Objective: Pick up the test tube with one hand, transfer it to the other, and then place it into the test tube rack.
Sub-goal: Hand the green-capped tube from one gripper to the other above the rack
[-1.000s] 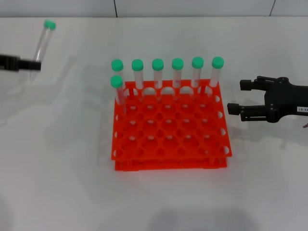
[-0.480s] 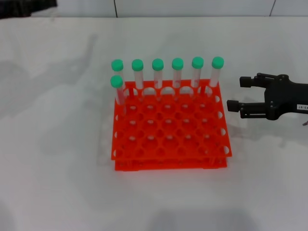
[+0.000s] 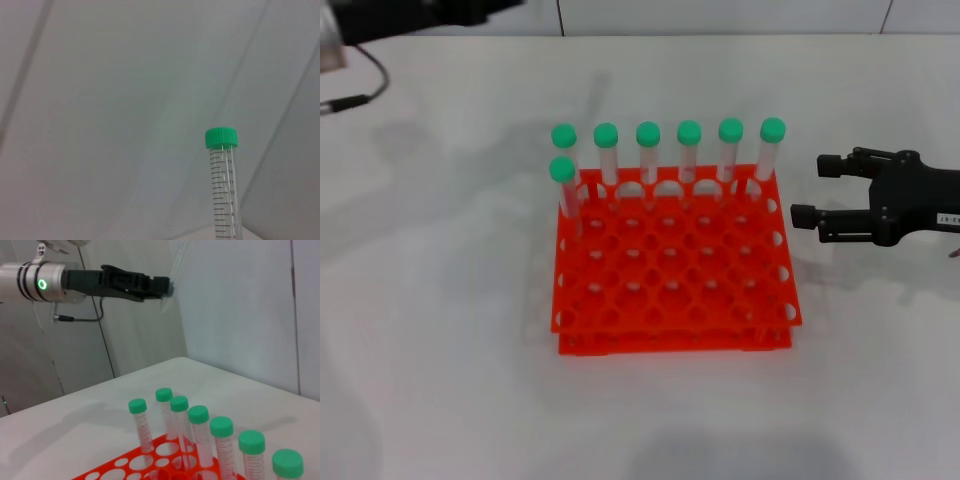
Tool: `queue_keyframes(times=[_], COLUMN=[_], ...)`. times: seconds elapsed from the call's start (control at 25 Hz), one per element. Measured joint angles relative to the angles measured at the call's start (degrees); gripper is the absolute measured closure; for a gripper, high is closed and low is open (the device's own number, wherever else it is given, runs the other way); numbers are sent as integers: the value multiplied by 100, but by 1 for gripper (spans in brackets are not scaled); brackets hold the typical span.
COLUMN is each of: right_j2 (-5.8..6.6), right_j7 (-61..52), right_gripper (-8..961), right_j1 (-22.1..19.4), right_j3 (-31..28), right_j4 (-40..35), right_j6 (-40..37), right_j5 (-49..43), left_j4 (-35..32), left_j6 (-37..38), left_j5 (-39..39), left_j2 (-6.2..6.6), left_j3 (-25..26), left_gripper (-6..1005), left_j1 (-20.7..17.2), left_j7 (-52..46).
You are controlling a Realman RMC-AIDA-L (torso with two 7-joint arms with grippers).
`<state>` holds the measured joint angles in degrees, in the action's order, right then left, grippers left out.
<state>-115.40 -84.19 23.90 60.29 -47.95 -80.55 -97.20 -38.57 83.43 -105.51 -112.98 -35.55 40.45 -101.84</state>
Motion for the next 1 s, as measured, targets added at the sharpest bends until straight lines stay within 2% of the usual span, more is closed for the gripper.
queue_keyframes(times=[0.48,1.0], right_j2=[9,26], right_j7=[3,137], right_gripper=[103,103], right_j1=[25,-10], right_j3=[0,-9], right_j4=[-22,-145], right_j6=[-17,-23], right_j5=[9,308], left_j4=[252,351], left_j6=[-18,428], left_j5=[-6,-39], left_j2=[-20,-88], left_j3=[-1073,-1325], left_gripper=[832,838], left_j1=[301,98], left_j7=[115,612])
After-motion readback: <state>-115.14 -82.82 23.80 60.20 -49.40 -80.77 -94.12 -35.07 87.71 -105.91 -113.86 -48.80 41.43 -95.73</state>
